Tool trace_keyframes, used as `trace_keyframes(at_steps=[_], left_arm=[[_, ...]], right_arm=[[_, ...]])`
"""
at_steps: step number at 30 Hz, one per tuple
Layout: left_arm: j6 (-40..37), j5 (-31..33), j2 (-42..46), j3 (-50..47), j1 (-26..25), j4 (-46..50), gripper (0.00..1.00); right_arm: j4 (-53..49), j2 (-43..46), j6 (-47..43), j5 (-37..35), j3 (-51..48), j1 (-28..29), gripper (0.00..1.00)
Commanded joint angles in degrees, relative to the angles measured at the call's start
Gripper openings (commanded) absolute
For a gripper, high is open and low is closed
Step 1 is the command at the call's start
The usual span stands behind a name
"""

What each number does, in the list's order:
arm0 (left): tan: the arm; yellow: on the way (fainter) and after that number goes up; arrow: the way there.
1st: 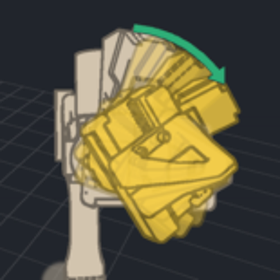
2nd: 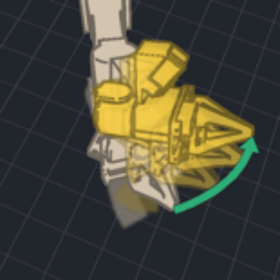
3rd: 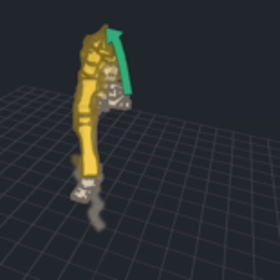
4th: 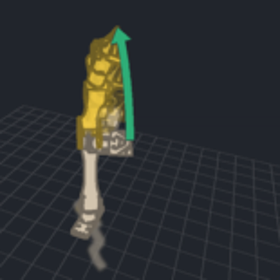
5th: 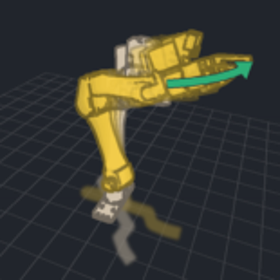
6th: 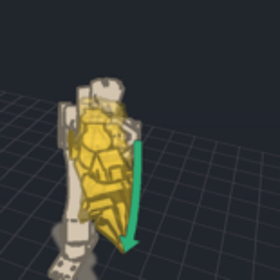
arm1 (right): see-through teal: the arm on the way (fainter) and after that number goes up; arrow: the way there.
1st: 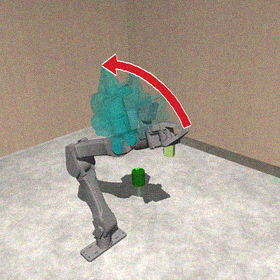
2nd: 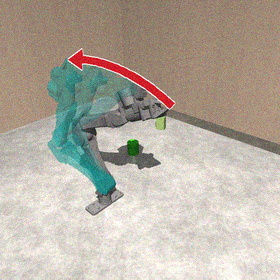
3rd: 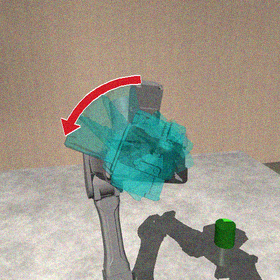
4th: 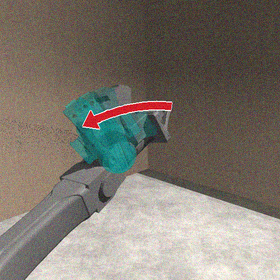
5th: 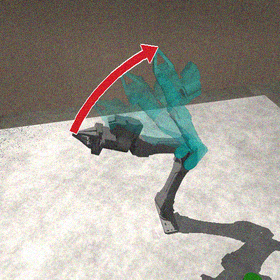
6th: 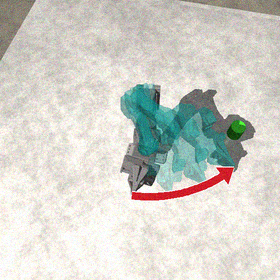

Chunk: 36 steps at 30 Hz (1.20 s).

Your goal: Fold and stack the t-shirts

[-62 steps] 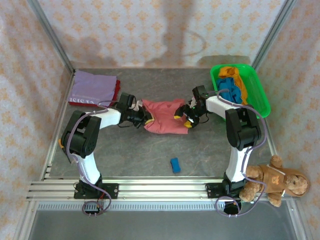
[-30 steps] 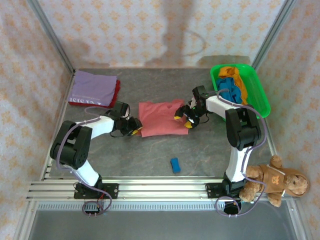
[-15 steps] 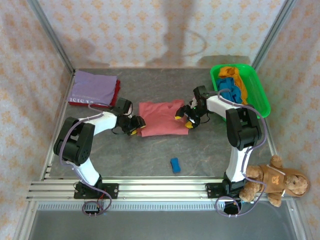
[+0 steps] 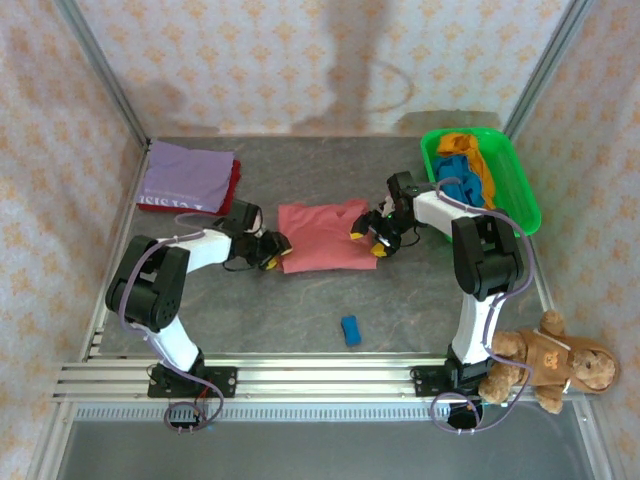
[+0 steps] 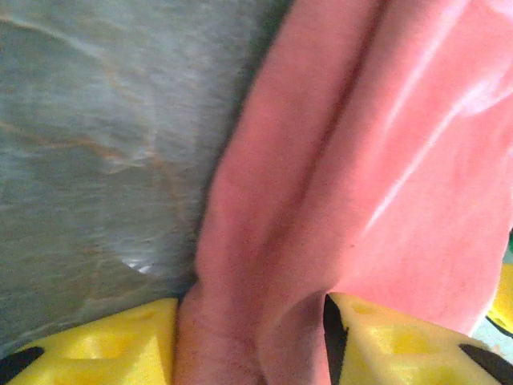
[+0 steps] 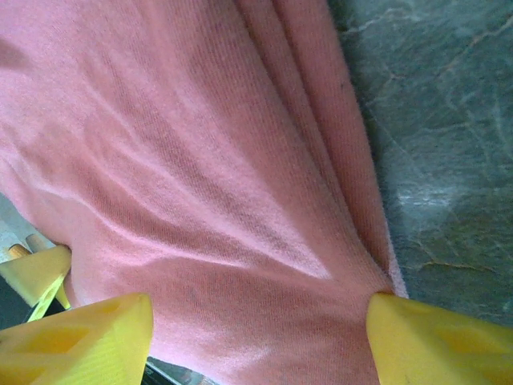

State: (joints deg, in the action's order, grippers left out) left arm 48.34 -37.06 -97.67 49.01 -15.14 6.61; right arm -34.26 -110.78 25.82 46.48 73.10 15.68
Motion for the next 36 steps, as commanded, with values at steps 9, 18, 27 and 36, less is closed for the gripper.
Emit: trace_keyframes(at_steps=[9,18,27,36], left_arm=[[-9.18,-1.25,-5.57,10.30,-3.58,6.42,0.57],[-13.22,2.48,-8.18,14.87,-4.96,11.80,0.58],[-14.00,7.07,-10.74,16.36,-7.11,13.76,0.31],[-20.39,12.29,-12.90,22.72,-7.63,22.69,0.00]], right_arm=[[-1.67,0.48,-0.64,-1.30,-0.32,-0.45,0.71],[-1.44,-0.36,-0.56,-0.86,0.20,-0.47,0.71],[-0.83,-0.84,-0.60,-0.56,-0.15,-0.48,0.71],[-1.68,4.09,-0.28,-0.37,-0.08,-1.31,0.75]])
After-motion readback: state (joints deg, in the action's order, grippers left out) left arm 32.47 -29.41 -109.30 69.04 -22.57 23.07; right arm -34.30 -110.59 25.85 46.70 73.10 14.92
